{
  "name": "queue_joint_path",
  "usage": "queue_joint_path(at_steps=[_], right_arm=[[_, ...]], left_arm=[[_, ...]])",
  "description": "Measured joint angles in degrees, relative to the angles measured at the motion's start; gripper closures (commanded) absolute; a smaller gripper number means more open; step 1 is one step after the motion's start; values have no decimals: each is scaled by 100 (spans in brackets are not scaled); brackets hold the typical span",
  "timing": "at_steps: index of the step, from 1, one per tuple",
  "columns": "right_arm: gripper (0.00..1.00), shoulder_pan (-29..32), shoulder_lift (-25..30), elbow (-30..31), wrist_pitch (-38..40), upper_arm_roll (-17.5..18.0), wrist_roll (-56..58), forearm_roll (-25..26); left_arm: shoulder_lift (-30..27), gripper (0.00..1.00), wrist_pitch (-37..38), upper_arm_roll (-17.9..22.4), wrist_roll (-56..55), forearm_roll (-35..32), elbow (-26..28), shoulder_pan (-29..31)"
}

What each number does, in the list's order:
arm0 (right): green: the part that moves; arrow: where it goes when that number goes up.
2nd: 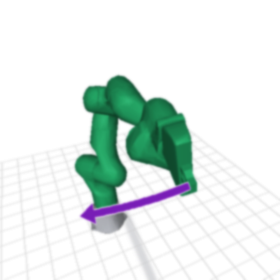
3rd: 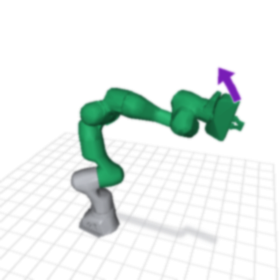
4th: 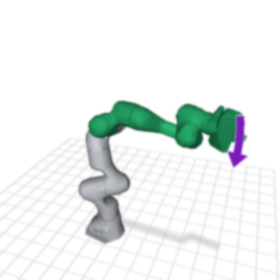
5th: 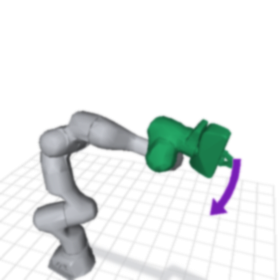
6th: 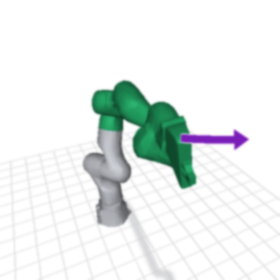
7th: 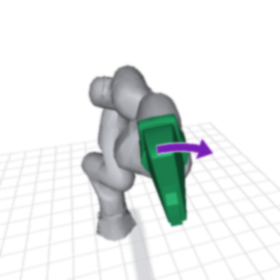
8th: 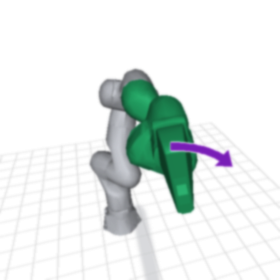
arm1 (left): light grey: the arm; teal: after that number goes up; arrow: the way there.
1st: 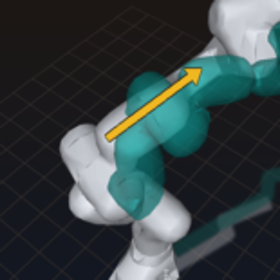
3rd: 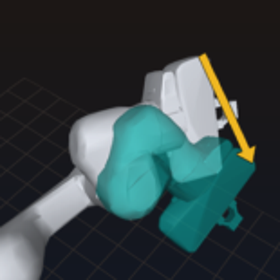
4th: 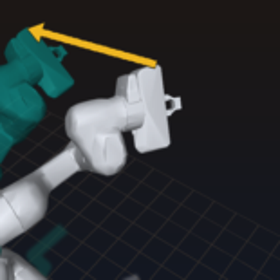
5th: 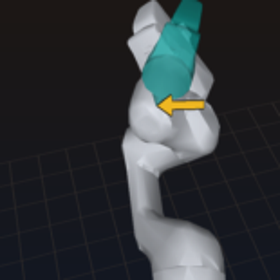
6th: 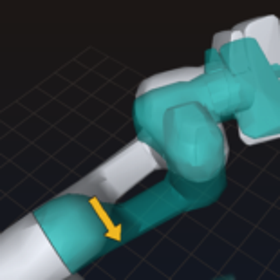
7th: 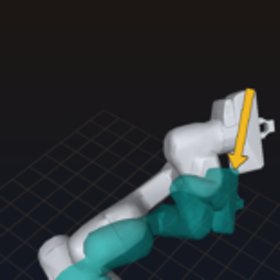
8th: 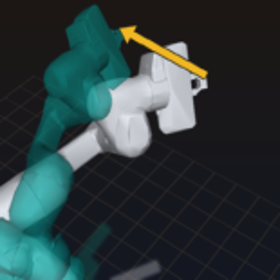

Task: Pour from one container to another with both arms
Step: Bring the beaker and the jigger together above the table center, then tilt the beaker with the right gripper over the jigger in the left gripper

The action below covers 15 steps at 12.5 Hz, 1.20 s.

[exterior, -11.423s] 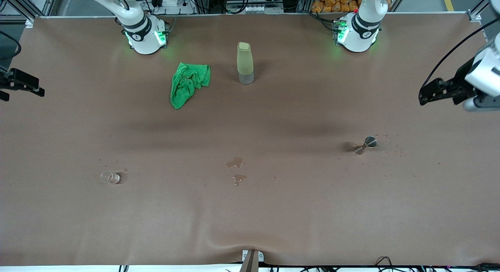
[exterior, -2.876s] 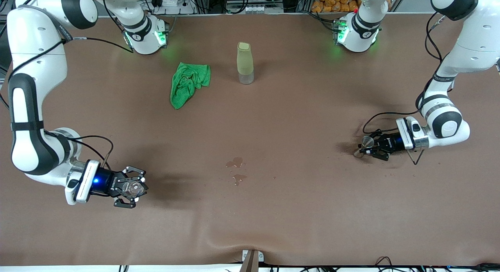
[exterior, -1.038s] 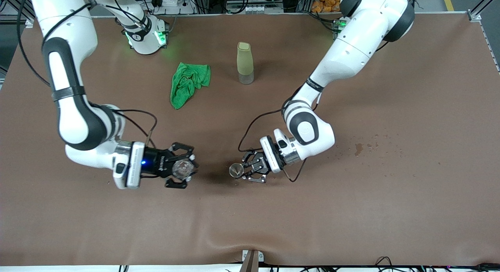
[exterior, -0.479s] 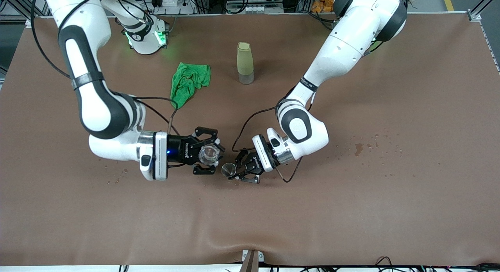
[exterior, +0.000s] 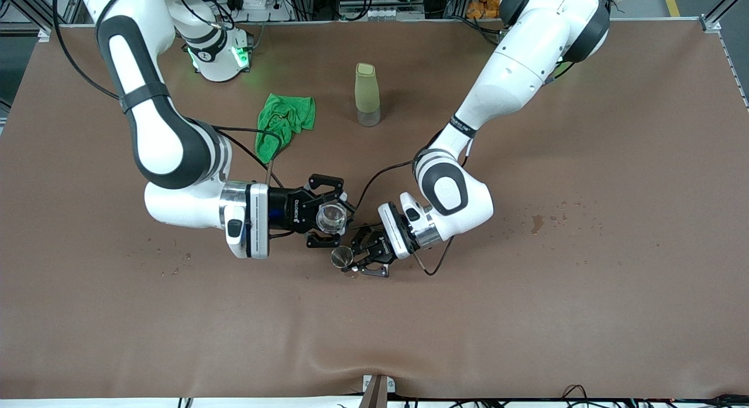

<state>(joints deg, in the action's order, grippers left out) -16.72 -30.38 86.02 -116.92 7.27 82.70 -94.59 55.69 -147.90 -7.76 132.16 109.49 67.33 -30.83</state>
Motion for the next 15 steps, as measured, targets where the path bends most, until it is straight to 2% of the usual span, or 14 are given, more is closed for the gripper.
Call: queue_joint_path(at_steps=[8,15], right_arm=[[100,-35,3,67,36,221,-263,-454],[100,-35,37,106,47,231,-1588,-468]], left_arm=[[-2,100,19,3,0,221,-58,64],[-79,100,147,-1,0,230,0,186]])
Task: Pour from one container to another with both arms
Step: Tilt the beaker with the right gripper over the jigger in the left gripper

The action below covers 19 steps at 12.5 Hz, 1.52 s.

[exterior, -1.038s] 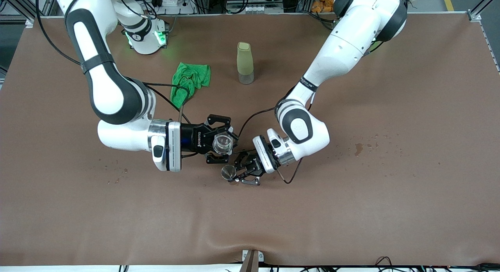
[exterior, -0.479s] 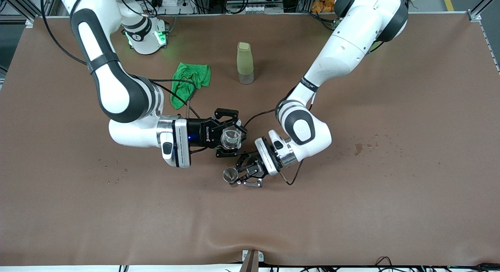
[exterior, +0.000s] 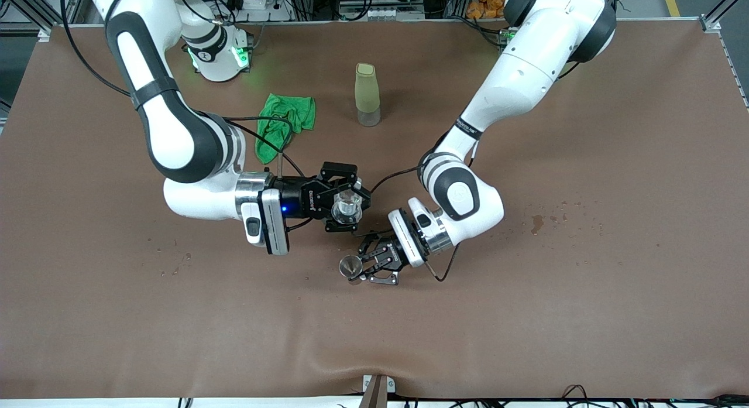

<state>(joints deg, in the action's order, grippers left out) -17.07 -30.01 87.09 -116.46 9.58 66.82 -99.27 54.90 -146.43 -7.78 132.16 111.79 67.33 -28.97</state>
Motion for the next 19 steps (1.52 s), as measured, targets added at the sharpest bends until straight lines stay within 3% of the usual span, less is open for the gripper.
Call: queue_joint_path(at_steps=[4,8,19], right_arm=[[100,0,2,30,1,3,-411,-483],[100,7,3,72,0,-4,-553,-623],[100,2,3,326,382,31,-864,-625]], left_arm=[[-149,100,2,-42,11,0,337,4],[-536,100,73,-113,176,0,884,120],[-575,100,204,-425,341,0,1006,340]])
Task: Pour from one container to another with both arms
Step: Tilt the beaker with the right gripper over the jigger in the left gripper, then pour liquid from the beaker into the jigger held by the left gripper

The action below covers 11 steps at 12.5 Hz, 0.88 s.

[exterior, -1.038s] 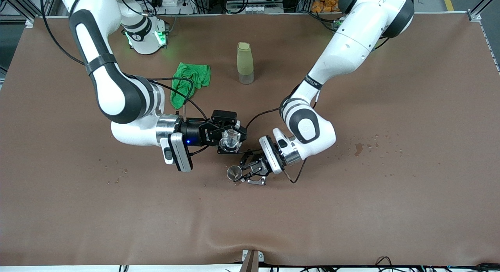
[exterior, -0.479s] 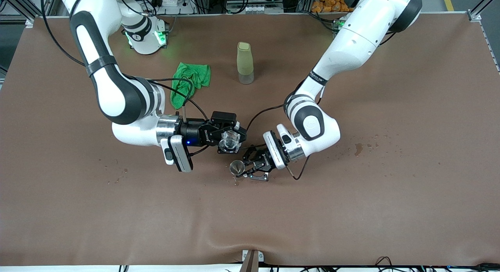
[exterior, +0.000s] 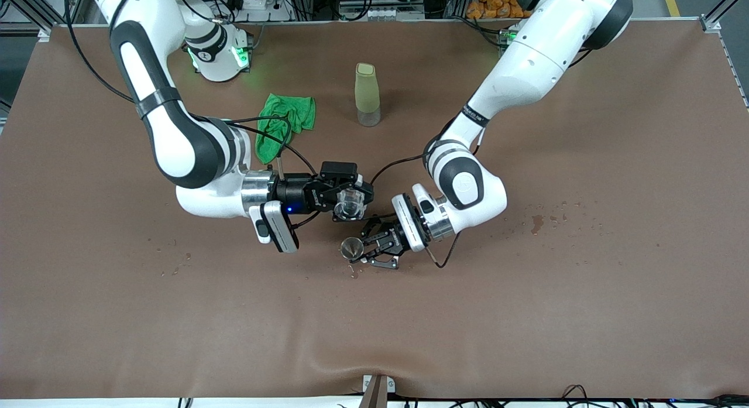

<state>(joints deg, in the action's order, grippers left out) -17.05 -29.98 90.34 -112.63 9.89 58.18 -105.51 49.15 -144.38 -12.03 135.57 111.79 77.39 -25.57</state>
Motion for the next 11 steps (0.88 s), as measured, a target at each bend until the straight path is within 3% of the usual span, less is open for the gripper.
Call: queue_joint_path(at_steps=[6,11], right_arm=[[100,0,0,48,185,9,-377,-2],[100,0,0,48,379,19,-710,-26]], left_arm=[[-52,100,0,-410,51,0,257,330],[-166,100,2,-426,199,0,435,435]])
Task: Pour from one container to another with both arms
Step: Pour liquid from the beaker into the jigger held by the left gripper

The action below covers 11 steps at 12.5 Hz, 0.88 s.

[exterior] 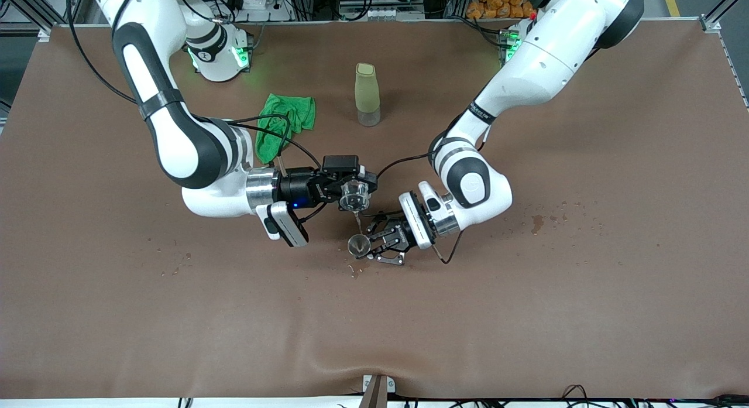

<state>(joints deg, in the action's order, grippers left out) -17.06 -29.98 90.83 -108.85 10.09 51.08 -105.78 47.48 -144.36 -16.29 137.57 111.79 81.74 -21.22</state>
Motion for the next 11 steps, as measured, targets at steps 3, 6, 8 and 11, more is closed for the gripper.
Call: queue_joint_path(at_steps=[3,6,8,11], right_arm=[[100,0,0,0,13,2,-114,-134],[100,-17,0,-4,23,25,-117,-440],[100,-24,-2,-5,22,24,-120,-507],[100,-23,-6,-5,21,9,-128,-541]], left_arm=[[-13,100,18,-28,5,0,23,13],[-28,100,19,-84,88,0,121,15],[-97,100,19,-84,93,0,210,28],[-189,100,19,-84,93,0,298,55]])
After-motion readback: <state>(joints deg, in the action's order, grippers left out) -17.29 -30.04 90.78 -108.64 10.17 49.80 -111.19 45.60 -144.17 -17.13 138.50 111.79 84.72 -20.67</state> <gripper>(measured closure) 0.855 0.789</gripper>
